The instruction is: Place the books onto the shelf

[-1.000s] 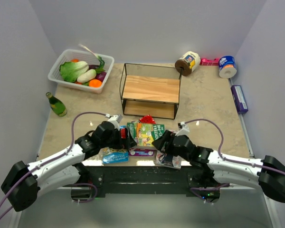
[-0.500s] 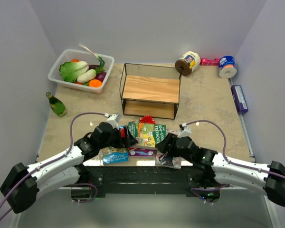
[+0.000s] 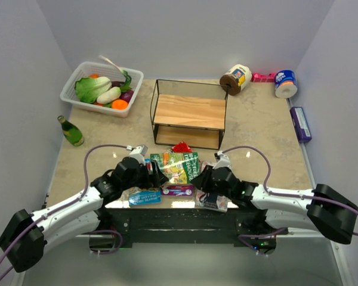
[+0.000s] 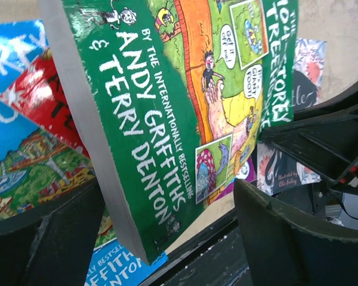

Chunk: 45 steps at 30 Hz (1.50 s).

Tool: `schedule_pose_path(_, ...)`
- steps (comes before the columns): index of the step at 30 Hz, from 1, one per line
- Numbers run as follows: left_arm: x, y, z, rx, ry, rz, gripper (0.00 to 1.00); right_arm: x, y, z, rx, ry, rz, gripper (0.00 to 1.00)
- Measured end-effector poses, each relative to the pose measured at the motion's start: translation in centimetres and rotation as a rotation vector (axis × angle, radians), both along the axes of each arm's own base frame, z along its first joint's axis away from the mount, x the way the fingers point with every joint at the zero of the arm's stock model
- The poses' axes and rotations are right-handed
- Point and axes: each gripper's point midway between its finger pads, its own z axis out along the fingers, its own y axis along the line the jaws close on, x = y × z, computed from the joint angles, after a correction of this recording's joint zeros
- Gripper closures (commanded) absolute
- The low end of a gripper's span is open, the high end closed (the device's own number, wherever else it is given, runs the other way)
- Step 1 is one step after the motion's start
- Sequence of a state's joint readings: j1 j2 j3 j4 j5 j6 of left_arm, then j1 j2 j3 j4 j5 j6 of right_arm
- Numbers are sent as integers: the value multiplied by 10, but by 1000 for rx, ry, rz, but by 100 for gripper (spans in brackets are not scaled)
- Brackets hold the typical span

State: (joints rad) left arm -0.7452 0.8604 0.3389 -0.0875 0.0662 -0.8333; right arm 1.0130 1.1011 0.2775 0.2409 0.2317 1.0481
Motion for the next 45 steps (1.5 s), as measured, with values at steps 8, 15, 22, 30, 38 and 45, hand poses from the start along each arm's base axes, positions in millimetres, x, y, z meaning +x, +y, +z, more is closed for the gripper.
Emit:
schedule_pose_path(8,-12,10,-15,23,53,10,5,-3,6,9,32,-13,35,79)
schedule_pose_path(15,-18,11,-16,1,69,15,96,-9,1,12,22,-8,56,52)
schedule_pose_path(22,-16,0,-1,-67,45,-5,100,-20,-6,17,5,-8,96,15)
schedule_pose_path(30,-22,9,16,-97,47,41,100,-17,-10,91,145,-110,70,2)
schedule_pose_path(38,-1,19,78,-223,-9,231,100,-30,-5,139,397,-116,78,2)
schedule_pose_path(45,13,27,120,-334,-65,340,100,-34,7,138,446,-84,106,1)
